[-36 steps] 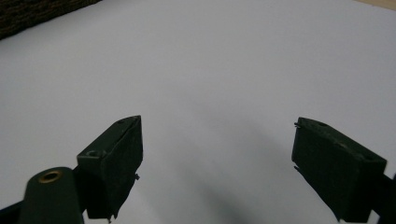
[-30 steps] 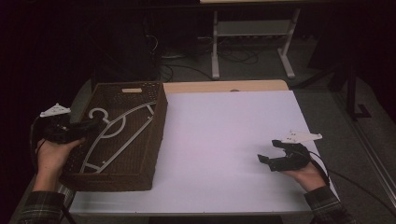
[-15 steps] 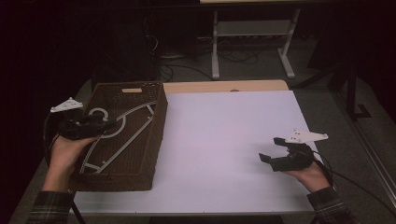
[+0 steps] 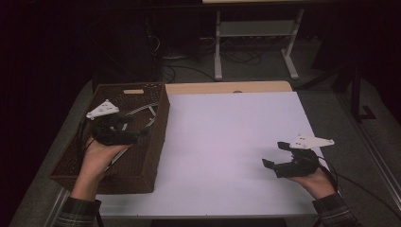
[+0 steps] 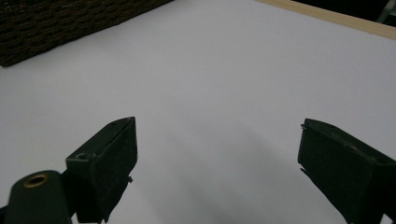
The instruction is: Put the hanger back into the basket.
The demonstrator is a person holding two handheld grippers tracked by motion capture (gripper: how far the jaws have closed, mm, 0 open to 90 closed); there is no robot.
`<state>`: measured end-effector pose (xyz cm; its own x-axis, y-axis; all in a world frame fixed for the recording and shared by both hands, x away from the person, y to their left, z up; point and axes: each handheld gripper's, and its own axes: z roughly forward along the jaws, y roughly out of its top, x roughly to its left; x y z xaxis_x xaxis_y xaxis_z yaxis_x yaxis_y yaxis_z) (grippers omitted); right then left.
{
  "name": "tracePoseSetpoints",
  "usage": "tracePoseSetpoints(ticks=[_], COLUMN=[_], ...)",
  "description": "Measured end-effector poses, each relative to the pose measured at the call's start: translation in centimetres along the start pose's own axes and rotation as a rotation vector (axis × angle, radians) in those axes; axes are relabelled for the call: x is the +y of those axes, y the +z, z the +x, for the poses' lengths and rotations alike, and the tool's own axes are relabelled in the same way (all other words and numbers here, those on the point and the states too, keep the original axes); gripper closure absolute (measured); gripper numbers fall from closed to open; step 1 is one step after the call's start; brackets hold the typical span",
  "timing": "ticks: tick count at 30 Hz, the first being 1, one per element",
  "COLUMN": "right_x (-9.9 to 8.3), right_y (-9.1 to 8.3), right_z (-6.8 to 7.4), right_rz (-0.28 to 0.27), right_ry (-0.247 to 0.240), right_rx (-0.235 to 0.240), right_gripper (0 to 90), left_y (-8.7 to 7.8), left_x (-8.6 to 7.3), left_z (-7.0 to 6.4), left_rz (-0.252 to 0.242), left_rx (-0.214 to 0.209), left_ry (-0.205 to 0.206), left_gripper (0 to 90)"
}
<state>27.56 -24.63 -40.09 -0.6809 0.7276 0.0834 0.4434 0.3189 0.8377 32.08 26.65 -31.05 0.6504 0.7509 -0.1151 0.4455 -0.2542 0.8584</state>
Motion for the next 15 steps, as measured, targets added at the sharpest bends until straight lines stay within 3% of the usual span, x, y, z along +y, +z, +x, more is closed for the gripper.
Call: tracePoseSetpoints(ticks=[5, 13, 15], right_x=[-0.1, -0.1, -0.1], right_y=[-0.2, 0.0, 0.0], right_z=[0.1, 0.1, 0.1], right_rz=[-0.007, -0.004, -0.005], right_ry=[0.001, -0.004, -0.007], right_rx=[0.002, 0.003, 0.004], right_gripper=[9.8, 9.4, 9.4], left_y=[1.3, 4.1, 4.9], left_x=[0.2, 0.1, 0.0], left_z=[-1.4, -4.7, -5.3], left_rz=[0.001, -0.032, -0.019], left_rx=[-0.025, -0.117, -0.135], left_ry=[0.026, 0.054, 0.062], left_gripper=[11.9, 10.7, 10.7])
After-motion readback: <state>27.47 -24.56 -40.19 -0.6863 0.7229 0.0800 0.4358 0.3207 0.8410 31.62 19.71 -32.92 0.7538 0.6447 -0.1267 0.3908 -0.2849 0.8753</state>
